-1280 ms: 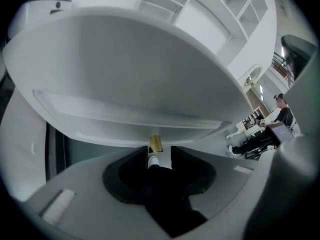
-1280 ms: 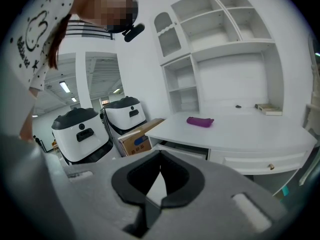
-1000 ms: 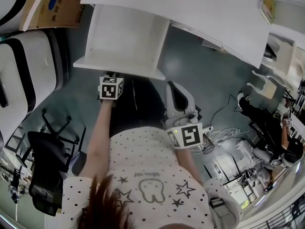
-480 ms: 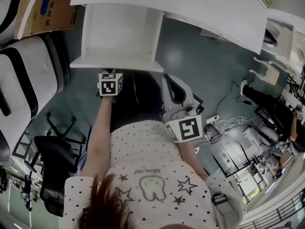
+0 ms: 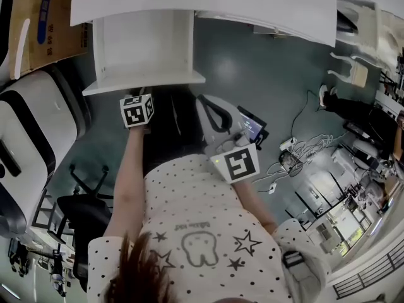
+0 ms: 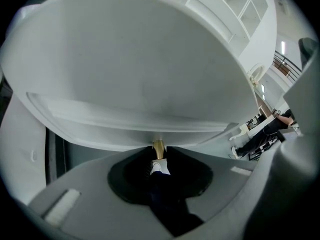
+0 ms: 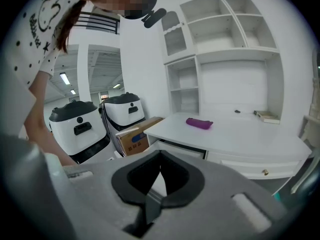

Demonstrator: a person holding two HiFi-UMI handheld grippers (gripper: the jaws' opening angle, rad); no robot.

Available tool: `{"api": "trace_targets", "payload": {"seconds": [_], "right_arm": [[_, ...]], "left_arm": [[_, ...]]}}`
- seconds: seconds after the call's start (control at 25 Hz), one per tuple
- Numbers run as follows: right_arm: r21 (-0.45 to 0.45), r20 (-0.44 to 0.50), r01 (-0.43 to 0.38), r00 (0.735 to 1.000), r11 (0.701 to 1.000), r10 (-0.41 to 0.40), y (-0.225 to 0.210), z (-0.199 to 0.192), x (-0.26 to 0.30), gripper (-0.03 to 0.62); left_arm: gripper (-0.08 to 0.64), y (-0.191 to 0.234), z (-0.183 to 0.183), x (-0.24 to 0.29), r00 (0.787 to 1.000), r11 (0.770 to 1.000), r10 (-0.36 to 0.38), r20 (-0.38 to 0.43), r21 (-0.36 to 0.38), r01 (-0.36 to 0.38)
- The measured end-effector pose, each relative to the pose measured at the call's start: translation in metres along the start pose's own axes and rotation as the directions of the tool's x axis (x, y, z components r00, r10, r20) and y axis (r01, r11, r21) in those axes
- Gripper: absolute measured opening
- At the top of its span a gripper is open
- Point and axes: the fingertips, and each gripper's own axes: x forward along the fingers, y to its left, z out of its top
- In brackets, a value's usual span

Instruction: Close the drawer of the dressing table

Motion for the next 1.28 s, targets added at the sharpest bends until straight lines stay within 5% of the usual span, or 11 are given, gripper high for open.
{"api": "trace_targets", "payload": {"seconds": [1.28], "right_arm": [[-0.05, 0.004, 0.023, 1.0, 0.999, -0.023, 0.006, 0.015, 0.014, -0.005]], "left_arm": [[0.089, 0.002, 0.027, 0.011, 0.997, 0.997, -0.075, 0.005, 0.014, 0.075]]}}
